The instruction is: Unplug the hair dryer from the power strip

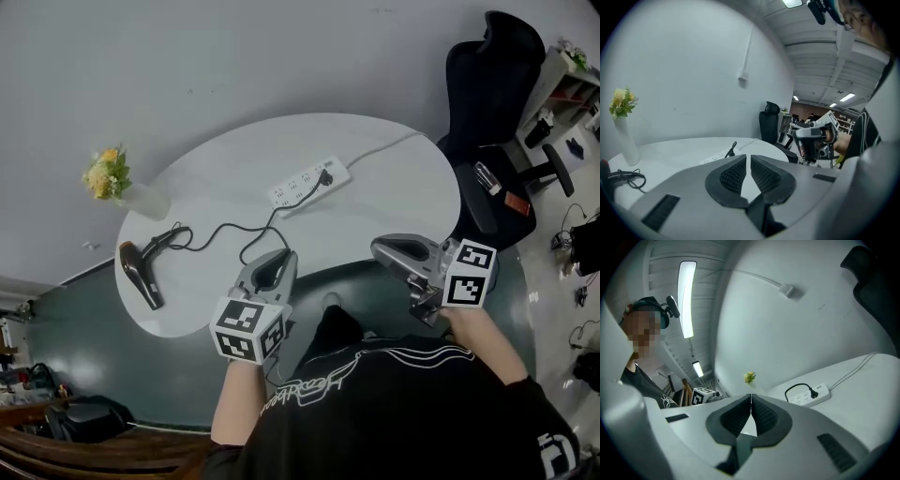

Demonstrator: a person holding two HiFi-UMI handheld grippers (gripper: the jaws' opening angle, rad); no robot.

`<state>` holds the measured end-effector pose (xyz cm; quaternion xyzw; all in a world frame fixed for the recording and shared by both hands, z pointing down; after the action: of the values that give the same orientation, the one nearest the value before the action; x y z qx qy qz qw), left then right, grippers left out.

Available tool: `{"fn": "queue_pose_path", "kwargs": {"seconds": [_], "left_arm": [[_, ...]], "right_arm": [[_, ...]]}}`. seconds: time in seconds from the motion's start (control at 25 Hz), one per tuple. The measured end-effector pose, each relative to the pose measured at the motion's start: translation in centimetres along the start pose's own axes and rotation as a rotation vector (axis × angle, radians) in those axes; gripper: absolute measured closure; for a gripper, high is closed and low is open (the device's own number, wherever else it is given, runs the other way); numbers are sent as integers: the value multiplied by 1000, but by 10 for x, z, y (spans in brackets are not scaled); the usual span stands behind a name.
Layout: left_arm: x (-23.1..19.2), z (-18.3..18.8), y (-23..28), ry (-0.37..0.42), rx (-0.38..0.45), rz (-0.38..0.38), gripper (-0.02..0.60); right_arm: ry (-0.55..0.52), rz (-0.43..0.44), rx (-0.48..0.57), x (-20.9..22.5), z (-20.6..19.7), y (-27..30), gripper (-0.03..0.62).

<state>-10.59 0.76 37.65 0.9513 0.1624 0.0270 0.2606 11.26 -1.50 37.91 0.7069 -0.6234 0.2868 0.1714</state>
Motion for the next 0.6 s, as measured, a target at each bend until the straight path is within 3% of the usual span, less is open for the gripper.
{"fn": "queue_pose_path", "kwargs": {"seconds": [0.08, 0.32, 0.44, 0.6], "left_arm": [[-16, 4, 23, 32, -24, -28, 561], [-60, 6, 87, 134, -104, -136, 395], [-77, 0, 114, 236, -133, -186, 294], [-99, -13, 146, 323, -162, -220, 250]], "right_arm": [[23, -28, 12, 20, 6, 7, 597], [94, -104, 53, 70, 19, 26, 597], [108, -143, 56, 89, 24, 32, 596], [137, -176, 84, 110, 28, 36, 597]]}}
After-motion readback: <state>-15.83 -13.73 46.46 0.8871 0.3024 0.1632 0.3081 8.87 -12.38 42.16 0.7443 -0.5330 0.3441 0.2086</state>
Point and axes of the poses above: the fingertips, and each gripper's own axes: y forward along the fingers, x to its right, z out of its top, the point moved 6 cm from there along -y, backward along the fingers, and after that the axes turned 14 degrees about z, right-handed, at the moved point
